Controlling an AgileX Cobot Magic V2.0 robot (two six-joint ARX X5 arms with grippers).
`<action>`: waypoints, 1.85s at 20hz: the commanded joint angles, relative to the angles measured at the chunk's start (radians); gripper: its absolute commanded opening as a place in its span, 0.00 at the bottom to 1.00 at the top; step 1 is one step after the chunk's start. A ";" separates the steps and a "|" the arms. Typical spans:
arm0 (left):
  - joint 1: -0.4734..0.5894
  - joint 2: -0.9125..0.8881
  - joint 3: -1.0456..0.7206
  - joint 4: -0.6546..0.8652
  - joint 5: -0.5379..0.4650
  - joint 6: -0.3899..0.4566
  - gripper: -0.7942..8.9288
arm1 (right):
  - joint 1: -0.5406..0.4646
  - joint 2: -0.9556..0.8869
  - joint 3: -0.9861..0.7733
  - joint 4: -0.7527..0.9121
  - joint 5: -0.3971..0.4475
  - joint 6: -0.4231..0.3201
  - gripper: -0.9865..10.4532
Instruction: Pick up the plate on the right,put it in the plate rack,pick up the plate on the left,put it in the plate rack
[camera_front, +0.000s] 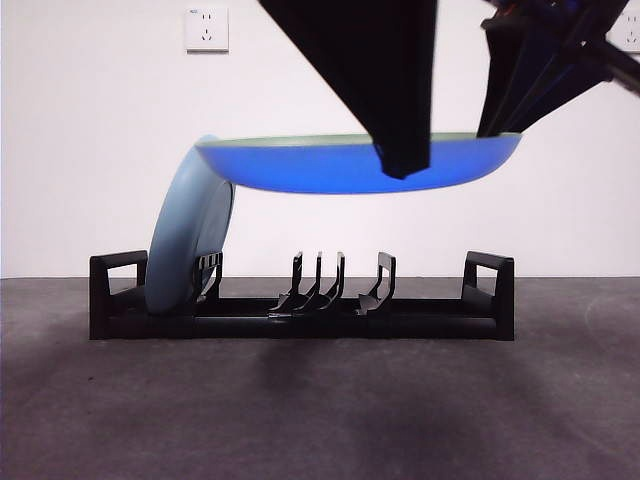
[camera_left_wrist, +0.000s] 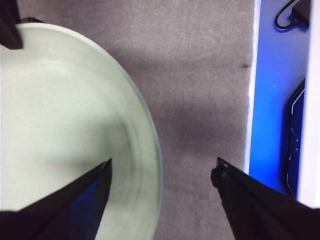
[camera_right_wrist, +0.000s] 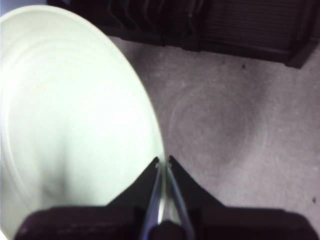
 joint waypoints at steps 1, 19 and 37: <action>0.003 0.007 -0.001 0.039 -0.003 0.012 0.43 | -0.009 -0.024 -0.002 -0.011 -0.006 -0.020 0.07; 0.008 0.011 -0.001 0.063 0.055 0.025 0.07 | -0.107 -0.218 -0.002 -0.003 -0.060 -0.046 0.39; 0.480 0.011 -0.001 0.628 0.739 -0.429 0.07 | -0.162 -0.555 -0.002 0.214 0.486 -0.080 0.39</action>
